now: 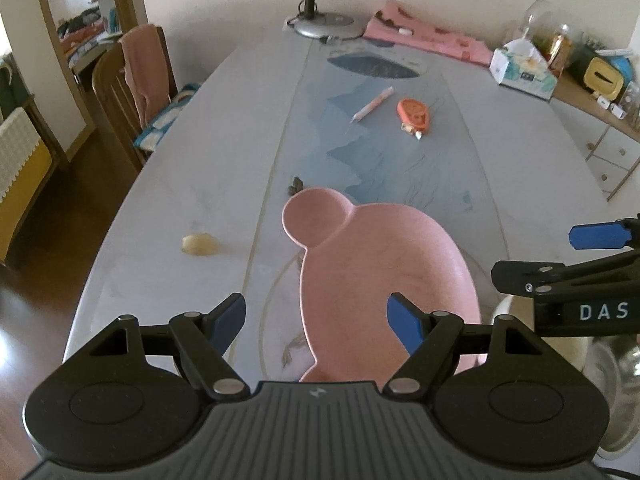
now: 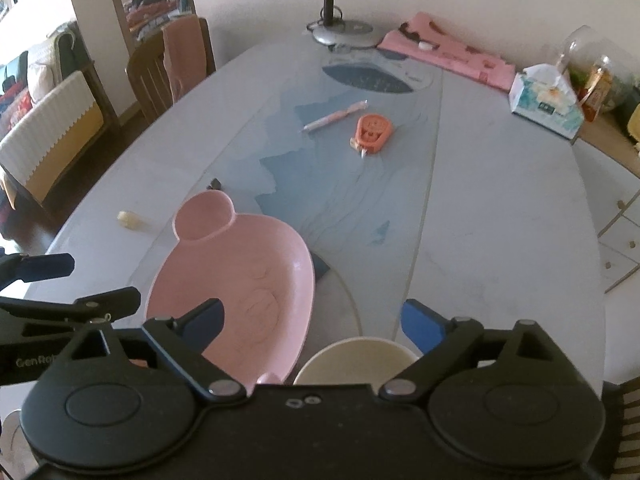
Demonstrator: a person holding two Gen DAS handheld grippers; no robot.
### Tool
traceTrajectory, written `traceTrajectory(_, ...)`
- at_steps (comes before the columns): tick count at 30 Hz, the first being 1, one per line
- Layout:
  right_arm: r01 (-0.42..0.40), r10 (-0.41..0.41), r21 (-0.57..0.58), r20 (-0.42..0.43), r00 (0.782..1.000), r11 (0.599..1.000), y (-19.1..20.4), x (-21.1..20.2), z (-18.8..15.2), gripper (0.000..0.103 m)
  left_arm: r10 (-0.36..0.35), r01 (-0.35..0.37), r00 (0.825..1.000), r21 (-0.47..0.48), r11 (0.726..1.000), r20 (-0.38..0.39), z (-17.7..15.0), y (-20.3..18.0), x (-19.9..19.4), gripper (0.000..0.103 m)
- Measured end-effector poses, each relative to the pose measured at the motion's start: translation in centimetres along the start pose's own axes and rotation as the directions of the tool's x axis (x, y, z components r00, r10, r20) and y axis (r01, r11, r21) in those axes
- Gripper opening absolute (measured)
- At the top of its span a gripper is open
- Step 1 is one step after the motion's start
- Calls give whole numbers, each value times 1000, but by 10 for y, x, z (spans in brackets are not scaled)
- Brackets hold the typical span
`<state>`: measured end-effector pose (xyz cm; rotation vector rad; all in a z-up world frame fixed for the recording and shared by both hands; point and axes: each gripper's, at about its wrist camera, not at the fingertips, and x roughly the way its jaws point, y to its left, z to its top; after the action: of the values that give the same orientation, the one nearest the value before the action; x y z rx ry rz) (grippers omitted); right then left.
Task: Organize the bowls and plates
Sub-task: 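Grip the pink bear-shaped plate rim with both grippers and lift it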
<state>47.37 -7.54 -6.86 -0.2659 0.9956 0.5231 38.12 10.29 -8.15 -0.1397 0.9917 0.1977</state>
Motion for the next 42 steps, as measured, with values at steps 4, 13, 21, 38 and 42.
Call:
traceTrajectory(4,-4,5,4,-41,999,1000,-1,23,5,90,4,-4,999,2,1000,-40,3,0,23,77)
traceTrajectory(13,-14,16,17,-108,994,1000,3,63,10,75,-2,1,994,-10,1000,-106,3,4,57,56)
traceTrajectory(21,-40,48,54,-162,986,998,-2,82,8,48,-49,37,984,-75,996,-169,3,13,78,32)
traceTrajectory(38,-65,86,119,-173,981,991,-11,87,2,7,-42,21,982,-116,993,-185,6,20,85,9)
traceTrajectory(42,-57,73,108,-151,986,993,-7,83,4,7,-39,19,984,-115,993,-176,6,20,81,9)
